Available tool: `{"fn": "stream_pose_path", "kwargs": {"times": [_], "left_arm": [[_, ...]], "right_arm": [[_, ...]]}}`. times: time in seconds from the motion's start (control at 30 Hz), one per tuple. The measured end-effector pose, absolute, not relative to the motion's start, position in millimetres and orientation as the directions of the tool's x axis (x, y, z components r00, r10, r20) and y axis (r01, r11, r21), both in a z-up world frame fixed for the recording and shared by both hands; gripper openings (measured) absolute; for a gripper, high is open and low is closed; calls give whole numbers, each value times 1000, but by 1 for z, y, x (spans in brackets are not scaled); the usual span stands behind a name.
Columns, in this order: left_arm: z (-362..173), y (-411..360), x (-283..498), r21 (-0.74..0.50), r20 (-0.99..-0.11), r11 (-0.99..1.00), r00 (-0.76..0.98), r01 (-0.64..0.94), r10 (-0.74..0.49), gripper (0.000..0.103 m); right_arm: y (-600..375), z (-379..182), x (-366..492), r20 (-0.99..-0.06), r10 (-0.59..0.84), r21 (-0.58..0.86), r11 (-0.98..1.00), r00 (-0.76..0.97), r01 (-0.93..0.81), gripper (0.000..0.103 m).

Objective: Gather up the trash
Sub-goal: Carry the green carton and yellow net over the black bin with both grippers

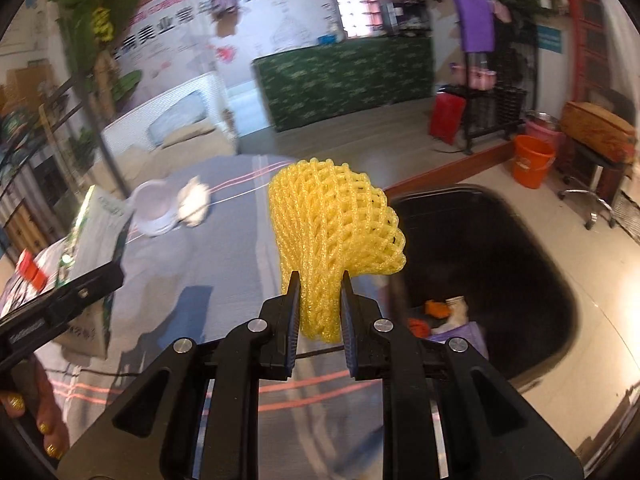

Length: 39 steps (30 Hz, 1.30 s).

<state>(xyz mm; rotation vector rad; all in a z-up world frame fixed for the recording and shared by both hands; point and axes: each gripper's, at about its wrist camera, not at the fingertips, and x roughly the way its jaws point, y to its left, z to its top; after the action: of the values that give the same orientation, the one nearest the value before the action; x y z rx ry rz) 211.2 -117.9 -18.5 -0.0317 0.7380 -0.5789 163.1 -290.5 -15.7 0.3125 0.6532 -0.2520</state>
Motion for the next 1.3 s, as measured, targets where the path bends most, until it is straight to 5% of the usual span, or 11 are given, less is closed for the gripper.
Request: {"fn": "stream_pose_path", "kwargs": {"times": [0.87,0.97,1.03,1.3], "left_arm": [[-35,-222,184,-165,-649,711,468,683,-600,51],[-36,-225,182,-162,-653,707,463,688,-599,51],[-37,-227,182,-164,-656,707,459,688,-599,51],[-36,-237,185,-160,-663,697,446,699,-601,51]], "right_arm": [[-399,-91,176,-782,-292,111,804,550,585,20],[-403,-97,177,-792,-285,117,798,541,591,29],[-403,-99,176,-792,-296,112,790,535,603,56],[-401,-99,170,-791,-305,112,781,531,615,71]]}}
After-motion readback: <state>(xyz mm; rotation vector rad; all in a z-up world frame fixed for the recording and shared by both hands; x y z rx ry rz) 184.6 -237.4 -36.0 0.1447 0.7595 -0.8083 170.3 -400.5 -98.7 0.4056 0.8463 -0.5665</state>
